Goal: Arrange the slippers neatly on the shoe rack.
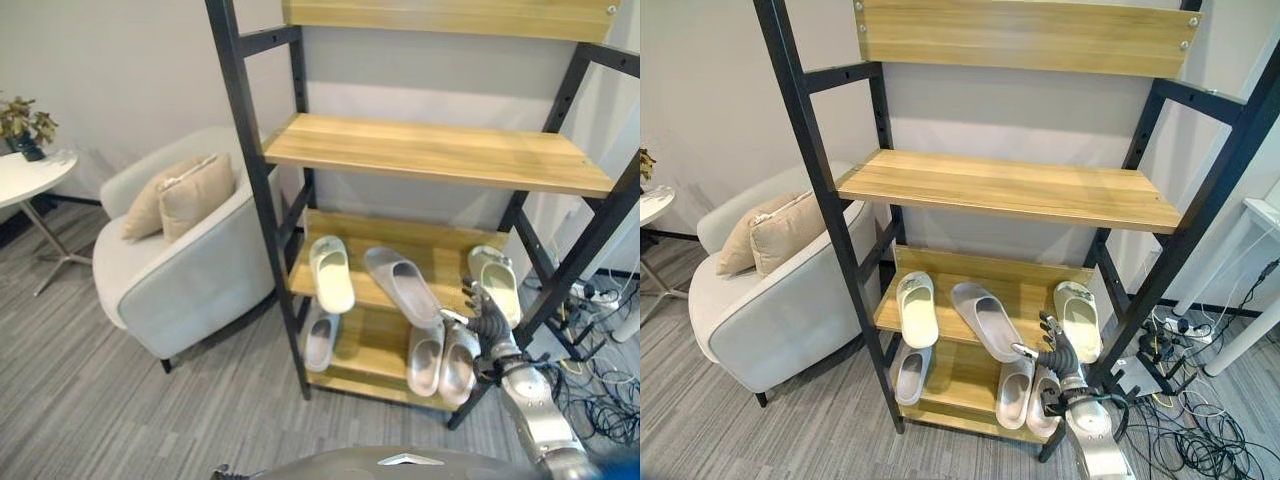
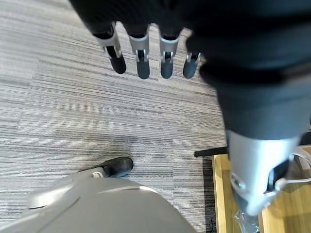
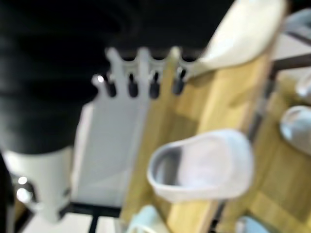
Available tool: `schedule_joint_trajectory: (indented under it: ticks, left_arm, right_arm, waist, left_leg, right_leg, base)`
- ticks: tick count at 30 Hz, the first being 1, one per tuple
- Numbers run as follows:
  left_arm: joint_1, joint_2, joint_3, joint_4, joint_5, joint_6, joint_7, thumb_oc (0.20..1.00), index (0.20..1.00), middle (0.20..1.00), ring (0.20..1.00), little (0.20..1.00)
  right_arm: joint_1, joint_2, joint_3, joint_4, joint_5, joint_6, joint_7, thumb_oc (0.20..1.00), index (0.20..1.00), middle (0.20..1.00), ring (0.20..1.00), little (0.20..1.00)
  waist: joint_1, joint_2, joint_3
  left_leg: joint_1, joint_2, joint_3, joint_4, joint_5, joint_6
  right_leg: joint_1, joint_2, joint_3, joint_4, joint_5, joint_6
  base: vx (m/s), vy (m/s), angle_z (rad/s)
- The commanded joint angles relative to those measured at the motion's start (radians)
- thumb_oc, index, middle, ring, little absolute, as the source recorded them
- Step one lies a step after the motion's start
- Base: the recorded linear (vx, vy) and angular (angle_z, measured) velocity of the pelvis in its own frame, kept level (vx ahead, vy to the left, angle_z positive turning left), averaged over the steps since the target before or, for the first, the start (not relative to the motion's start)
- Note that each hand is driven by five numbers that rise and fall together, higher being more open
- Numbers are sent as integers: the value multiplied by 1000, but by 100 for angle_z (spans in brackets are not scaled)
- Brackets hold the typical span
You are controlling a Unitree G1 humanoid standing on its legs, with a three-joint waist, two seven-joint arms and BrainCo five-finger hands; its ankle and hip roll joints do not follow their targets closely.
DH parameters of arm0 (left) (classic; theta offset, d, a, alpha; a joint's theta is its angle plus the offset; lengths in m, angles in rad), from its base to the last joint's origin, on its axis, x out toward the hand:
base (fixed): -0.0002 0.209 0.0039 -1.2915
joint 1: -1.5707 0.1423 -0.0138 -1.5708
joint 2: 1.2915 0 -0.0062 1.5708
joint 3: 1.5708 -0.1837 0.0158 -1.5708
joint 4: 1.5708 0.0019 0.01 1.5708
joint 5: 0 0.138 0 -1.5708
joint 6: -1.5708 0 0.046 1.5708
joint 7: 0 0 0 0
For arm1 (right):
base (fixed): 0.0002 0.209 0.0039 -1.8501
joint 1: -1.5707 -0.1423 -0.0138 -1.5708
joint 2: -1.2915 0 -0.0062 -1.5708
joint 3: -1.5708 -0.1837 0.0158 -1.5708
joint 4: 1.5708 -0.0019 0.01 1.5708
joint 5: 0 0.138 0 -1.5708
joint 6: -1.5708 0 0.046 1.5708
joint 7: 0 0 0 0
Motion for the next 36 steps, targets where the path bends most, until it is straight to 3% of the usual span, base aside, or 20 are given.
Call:
schedule_joint_trajectory:
  ticks: [1,6,18,23,32,36]
  left_arm:
    - [-54,-79,-32,95,31,-18,0,1000,1000,1000,1000,1000]
    - [-60,-79,-36,92,30,-17,2,1000,1000,1000,1000,1000]
    - [-87,-89,-50,76,11,-31,9,1000,1000,1000,1000,1000]
    - [-112,-86,-49,69,4,-42,13,1000,1000,1000,1000,1000]
    - [-169,-83,-52,31,-12,-64,16,1000,1000,1000,1000,1000]
    - [-193,-86,-39,22,-36,-60,-36,1000,1000,1000,1000,1000]
  right_arm:
    - [-57,-16,-46,-36,-18,30,-20,1000,1000,1000,1000,1000]
    - [-147,-24,-77,32,-37,89,-59,1000,1000,1000,1000,1000]
    - [-388,-46,-94,295,-19,127,-119,1000,1000,1000,1000,1000]
    - [-498,-90,-55,372,-17,107,-121,1000,1000,1000,1000,1000]
    - [-726,-133,20,489,-17,149,-146,1000,1000,1000,1000,1000]
    - [-782,-141,43,521,-15,158,-147,1000,1000,1000,1000,1000]
  waist:
    - [17,-18,-2]
    - [28,-26,-3]
    - [37,-29,30]
    - [42,-27,59]
    - [51,-12,163]
    - [50,-6,193]
  left_leg:
    - [1,-8,-12,10,-20,-16]
    - [-16,-14,-21,10,-19,-14]
    - [-41,-21,-33,10,-20,-6]
    - [-58,-27,-37,10,-20,-1]
    - [-119,-34,-39,10,-3,11]
    - [-148,-38,-32,14,0,16]
  right_leg:
    - [-25,-1,-20,44,-6,-6]
    - [-25,-4,-36,23,4,-2]
    - [-46,-4,-48,39,-9,7]
    - [-58,-9,-50,37,-7,13]
    - [-130,-16,-46,72,-16,22]
    - [-162,-22,-43,87,-19,26]
  base:
    - [17,14,5]
    - [20,13,10]
    - [21,21,4]
    - [12,31,2]
    - [-23,42,3]
    - [-9,48,2]
